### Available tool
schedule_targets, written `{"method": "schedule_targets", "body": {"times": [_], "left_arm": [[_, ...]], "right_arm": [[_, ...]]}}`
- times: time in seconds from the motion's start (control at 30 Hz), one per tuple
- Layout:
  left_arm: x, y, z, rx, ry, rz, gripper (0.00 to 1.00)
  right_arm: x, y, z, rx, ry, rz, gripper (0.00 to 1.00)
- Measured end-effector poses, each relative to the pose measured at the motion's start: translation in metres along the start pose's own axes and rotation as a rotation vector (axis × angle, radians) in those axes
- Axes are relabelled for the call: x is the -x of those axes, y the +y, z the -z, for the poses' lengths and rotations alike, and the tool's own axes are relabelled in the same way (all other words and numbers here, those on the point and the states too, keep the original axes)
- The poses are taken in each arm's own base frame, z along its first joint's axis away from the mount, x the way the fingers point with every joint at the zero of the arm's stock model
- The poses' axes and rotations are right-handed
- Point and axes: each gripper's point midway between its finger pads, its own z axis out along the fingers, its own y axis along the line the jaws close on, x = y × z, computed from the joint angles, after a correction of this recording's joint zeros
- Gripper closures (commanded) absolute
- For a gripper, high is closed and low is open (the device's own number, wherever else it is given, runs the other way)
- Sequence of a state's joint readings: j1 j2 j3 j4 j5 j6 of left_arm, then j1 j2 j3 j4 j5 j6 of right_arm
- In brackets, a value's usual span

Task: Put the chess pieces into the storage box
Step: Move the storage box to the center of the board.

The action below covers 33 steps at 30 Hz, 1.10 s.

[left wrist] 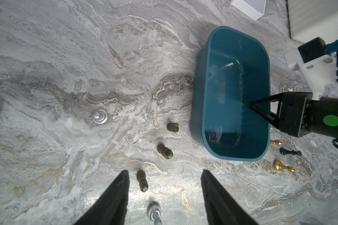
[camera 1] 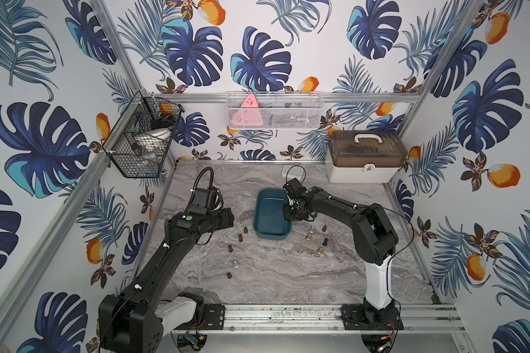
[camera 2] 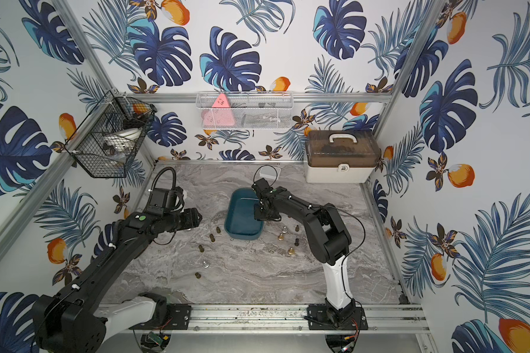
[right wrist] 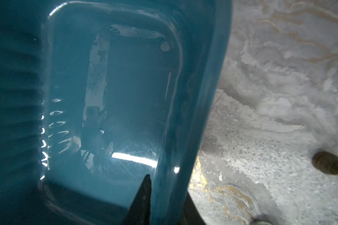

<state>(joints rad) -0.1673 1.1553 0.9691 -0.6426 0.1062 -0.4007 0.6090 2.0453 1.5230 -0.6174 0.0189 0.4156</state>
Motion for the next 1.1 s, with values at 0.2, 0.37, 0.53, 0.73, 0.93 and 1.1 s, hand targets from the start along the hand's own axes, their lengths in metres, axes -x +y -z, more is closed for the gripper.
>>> {"method": "schedule_targets", "body": {"times": [0.2,0.37,0.53,0.73,0.93,1.1], "left_arm": [[0.000,0.002,-0.002,0.008,0.002,-0.002,0.37],[0.000,0.003,-0.004,0.013,0.006,0.000,0.37],[0.000,0.007,-0.004,0.025,0.002,0.007,0.37],[0.001,0.014,-0.005,0.044,0.000,0.019,0.37],[0.001,0.018,-0.006,0.053,0.002,0.030,0.37],[-0.001,0.020,-0.009,0.059,0.013,0.035,0.37]], "right_arm": [[-0.006,-0.003,0.015,0.000,-0.003,-0.029,0.96],[-0.008,-0.003,0.032,0.015,-0.028,-0.052,1.00],[-0.030,-0.011,0.046,0.014,-0.020,-0.087,1.00],[-0.060,-0.015,0.045,0.004,0.021,-0.089,1.00],[-0.077,-0.014,0.044,-0.002,0.037,-0.096,1.00],[-0.080,-0.016,0.040,-0.019,0.034,-0.102,1.00]]}}
